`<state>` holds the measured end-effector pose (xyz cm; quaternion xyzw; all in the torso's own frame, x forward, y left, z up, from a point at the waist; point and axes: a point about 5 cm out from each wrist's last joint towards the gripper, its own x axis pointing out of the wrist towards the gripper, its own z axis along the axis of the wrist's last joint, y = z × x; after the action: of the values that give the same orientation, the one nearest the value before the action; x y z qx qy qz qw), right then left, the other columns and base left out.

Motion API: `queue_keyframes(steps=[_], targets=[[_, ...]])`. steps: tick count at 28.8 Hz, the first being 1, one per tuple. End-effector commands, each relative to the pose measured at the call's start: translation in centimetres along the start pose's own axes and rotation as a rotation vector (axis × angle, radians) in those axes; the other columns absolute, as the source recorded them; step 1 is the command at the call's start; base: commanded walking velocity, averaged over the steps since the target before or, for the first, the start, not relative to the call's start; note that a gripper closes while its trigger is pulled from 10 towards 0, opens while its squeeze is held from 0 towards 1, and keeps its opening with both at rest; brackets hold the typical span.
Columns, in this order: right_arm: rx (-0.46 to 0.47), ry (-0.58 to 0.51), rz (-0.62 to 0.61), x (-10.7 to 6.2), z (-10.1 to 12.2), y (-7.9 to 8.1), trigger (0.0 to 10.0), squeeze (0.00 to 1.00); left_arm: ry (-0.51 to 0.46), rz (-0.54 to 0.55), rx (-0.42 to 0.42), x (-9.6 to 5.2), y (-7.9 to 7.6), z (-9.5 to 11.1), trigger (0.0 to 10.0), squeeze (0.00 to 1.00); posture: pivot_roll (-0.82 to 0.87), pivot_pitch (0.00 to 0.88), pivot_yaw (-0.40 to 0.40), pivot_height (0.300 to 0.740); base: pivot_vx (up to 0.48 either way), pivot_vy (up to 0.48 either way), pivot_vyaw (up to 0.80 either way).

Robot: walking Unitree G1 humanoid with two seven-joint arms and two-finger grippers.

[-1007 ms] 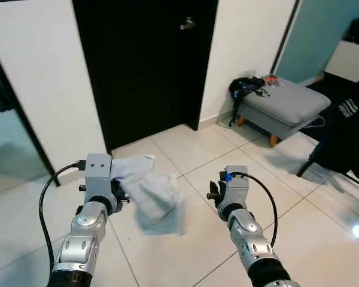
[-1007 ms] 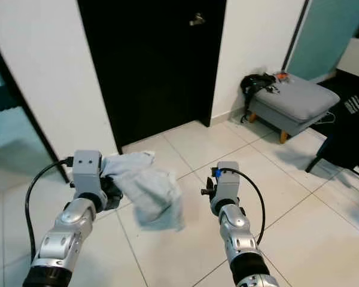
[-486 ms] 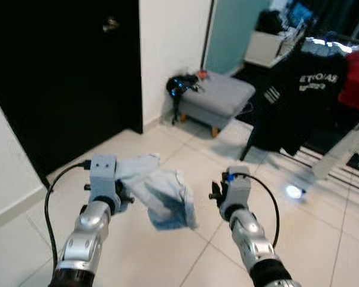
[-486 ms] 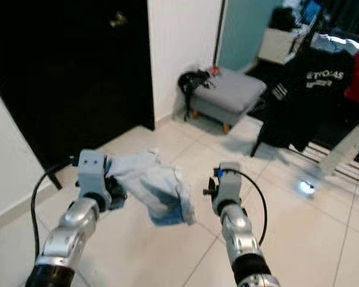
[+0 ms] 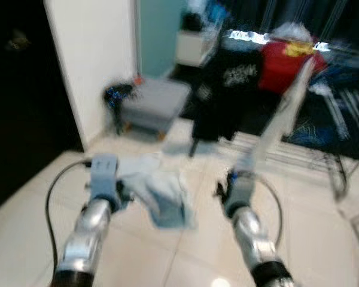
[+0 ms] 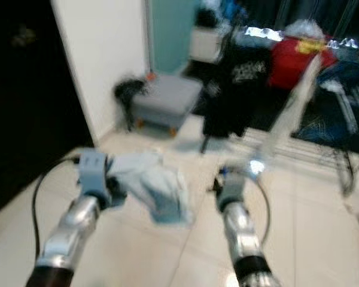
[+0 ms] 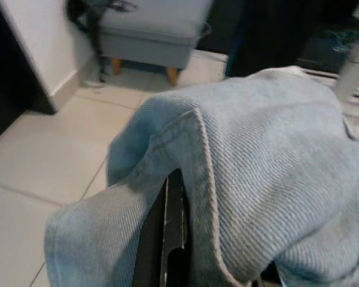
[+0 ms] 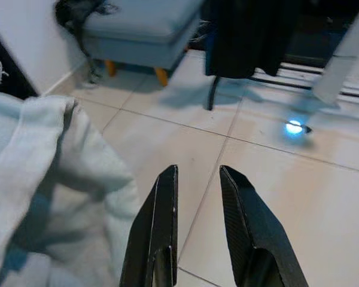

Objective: Hang hanger

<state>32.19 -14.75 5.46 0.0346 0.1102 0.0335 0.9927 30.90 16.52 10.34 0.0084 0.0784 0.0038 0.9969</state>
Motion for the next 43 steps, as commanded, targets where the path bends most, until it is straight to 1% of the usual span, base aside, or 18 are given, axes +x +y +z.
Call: queue_keyframes(steps=[1,9,23,28,30,38,43], targets=[[0.001,0.007,-0.021,-0.2,-0.2,-0.7,10.0,0.00,-0.029,-0.005,0.010,0.2,-0.1,0.6,10.0,0.00,0.05,0.000,-0.005,0.740,0.330,0.000,-0.80],[0.002,0.006,-0.022,-0.1,-0.3,-0.7,10.0,0.00,-0.029,-0.006,0.011,0.3,-0.1,0.6,10.0,0.00,0.05,0.000,-0.003,0.740,0.327,0.000,-0.77],[-0.008,0.005,-0.006,-0.2,-0.2,-0.6,10.0,0.00,-0.024,-0.004,0.016,0.2,-0.1,0.3,10.0,0.00,0.05,0.000,-0.006,0.740,0.301,0.000,0.00],[-0.017,0.007,0.016,-0.2,-0.2,-0.2,10.0,0.00,-0.004,0.050,0.020,0.0,0.7,-0.1,10.0,0.00,0.05,0.000,-0.008,0.740,0.000,0.000,0.00],[-0.024,0.006,0.023,-0.2,-0.2,-0.1,10.0,0.00,0.008,0.056,0.032,0.0,1.0,-0.3,10.0,0.00,0.05,0.000,-0.009,0.740,0.000,0.000,0.00],[-0.031,0.008,0.027,-0.2,-0.3,-0.1,10.0,0.00,0.009,0.054,0.047,-0.2,1.2,-0.5,10.0,0.00,0.05,0.000,-0.012,0.740,0.000,0.000,0.00],[-0.034,0.009,0.026,-0.3,-0.3,-0.2,10.0,0.00,0.005,0.045,0.040,-0.3,1.1,-0.5,10.0,0.00,0.05,0.000,-0.012,0.740,0.000,0.476,0.00]])
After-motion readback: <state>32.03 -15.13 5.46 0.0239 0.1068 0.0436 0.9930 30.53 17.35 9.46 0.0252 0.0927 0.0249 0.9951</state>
